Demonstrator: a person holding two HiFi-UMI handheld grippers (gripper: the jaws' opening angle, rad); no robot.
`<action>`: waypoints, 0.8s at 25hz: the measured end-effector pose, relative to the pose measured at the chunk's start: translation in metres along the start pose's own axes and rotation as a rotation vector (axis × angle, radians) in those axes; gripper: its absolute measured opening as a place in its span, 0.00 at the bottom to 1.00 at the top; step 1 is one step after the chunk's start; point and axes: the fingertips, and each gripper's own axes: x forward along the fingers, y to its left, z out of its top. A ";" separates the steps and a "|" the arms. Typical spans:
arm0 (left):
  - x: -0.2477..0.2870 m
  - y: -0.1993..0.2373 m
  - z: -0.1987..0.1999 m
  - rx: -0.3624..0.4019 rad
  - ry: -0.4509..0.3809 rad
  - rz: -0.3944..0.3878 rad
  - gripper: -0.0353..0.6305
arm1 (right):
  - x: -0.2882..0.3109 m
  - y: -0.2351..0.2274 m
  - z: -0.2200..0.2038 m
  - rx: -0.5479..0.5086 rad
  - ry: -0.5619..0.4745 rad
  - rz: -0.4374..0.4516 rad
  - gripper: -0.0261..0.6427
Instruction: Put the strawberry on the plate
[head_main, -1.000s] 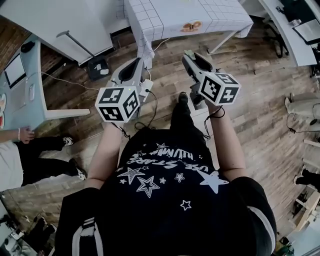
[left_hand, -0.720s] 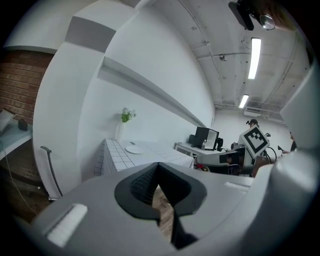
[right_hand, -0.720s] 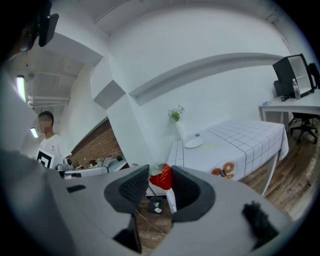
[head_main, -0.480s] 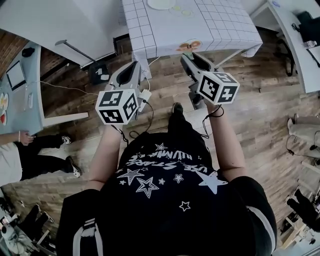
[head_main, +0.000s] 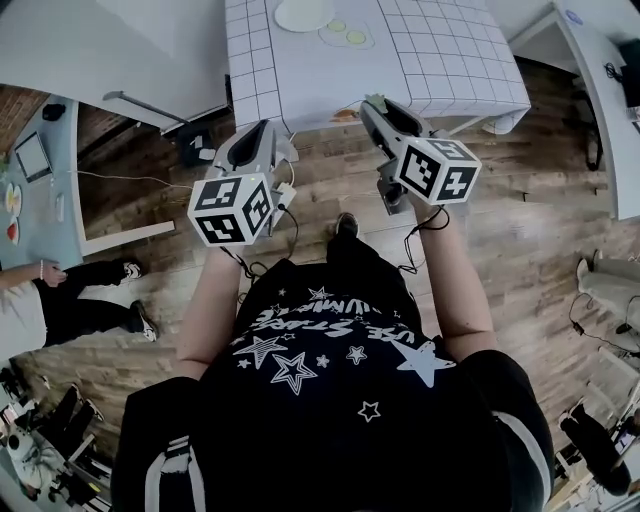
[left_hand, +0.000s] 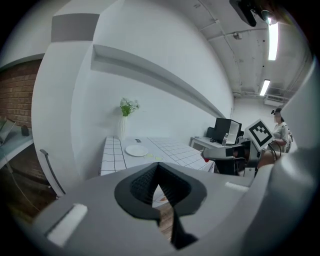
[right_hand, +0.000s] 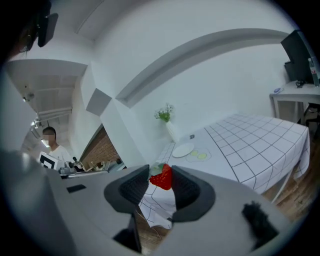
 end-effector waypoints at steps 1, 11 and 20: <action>0.006 -0.002 0.001 -0.001 0.006 0.011 0.07 | 0.001 -0.006 0.003 0.008 0.000 0.011 0.26; 0.038 -0.016 0.018 -0.011 -0.009 0.072 0.07 | 0.016 -0.044 0.022 0.024 0.018 0.070 0.26; 0.040 -0.001 0.025 -0.032 -0.031 0.098 0.07 | 0.040 -0.041 0.024 0.003 0.059 0.098 0.26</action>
